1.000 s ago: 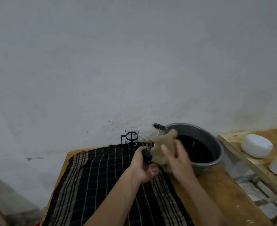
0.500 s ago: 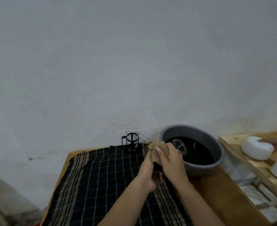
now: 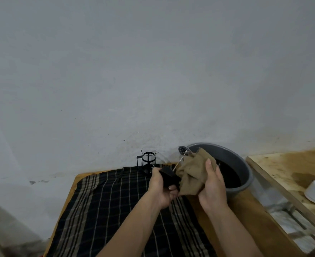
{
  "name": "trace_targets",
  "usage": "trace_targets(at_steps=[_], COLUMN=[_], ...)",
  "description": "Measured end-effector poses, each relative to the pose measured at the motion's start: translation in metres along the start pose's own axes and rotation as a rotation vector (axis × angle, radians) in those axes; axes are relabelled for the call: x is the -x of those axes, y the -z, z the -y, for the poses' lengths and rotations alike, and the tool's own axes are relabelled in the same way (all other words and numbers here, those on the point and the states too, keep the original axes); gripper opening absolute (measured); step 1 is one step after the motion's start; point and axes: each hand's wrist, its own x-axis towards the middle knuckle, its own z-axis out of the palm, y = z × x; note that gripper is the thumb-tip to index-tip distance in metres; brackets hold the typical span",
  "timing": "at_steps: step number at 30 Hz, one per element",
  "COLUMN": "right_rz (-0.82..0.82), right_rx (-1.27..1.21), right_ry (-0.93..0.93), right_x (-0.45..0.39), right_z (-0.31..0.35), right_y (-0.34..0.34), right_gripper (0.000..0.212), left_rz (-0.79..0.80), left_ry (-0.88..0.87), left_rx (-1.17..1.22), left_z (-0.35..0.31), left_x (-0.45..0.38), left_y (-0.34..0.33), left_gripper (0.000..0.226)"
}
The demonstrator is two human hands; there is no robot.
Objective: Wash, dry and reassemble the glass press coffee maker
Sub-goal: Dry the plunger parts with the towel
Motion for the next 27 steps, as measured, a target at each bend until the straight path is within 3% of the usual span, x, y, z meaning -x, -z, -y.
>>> trace_targets(at_steps=[2, 6, 9, 12, 17, 19, 21, 23, 25, 27], right_rz=[0.070, 0.360, 0.334, 0.276, 0.161, 0.042, -0.022, -0.007, 0.127, 0.310], right_rx=[0.102, 0.922, 1.138, 1.149, 0.997, 0.707, 0.335, 0.148, 0.295, 0.688], right_ry=[0.089, 0.252, 0.371, 0.409, 0.361, 0.141, -0.100, -0.139, -0.013, 0.135], right_x=[0.000, 0.007, 0.002, -0.003, 0.001, -0.005, -0.007, -0.006, -0.001, 0.007], right_z=[0.008, -0.003, -0.017, -0.018, -0.023, -0.024, -0.019, -0.012, -0.008, -0.009], right_y=[0.002, -0.003, -0.003, -0.005, -0.016, -0.016, -0.016, -0.011, -0.006, -0.007], right_gripper=[0.029, 0.028, 0.023, 0.012, 0.014, 0.012, 0.020, 0.023, 0.019, 0.016], left_rz=[0.010, 0.108, 0.150, 0.141, -0.105, -0.126, -0.095, -0.061, -0.055, -0.041], left_ry=[-0.003, 0.016, 0.043, -0.033, -0.389, -0.398, -0.320, -0.211, -0.155, -0.130], left_rx=[0.035, 0.014, -0.075, -0.161, -0.398, -0.429, -0.308, -0.156, -0.084, -0.044], left_z=[-0.003, -0.001, 0.005, 0.019, 0.032, 0.031, 0.026, 0.019, 0.014, 0.013], left_x=[-0.002, 0.000, 0.004, 0.010, 0.002, -0.001, -0.002, -0.005, -0.009, -0.008], left_y=[0.003, -0.005, -0.007, -0.008, -0.010, -0.006, -0.003, 0.000, 0.003, -0.001], left_gripper=[0.043, 0.044, 0.067, 0.069, 0.079, 0.069, 0.053, 0.045, 0.038, 0.039])
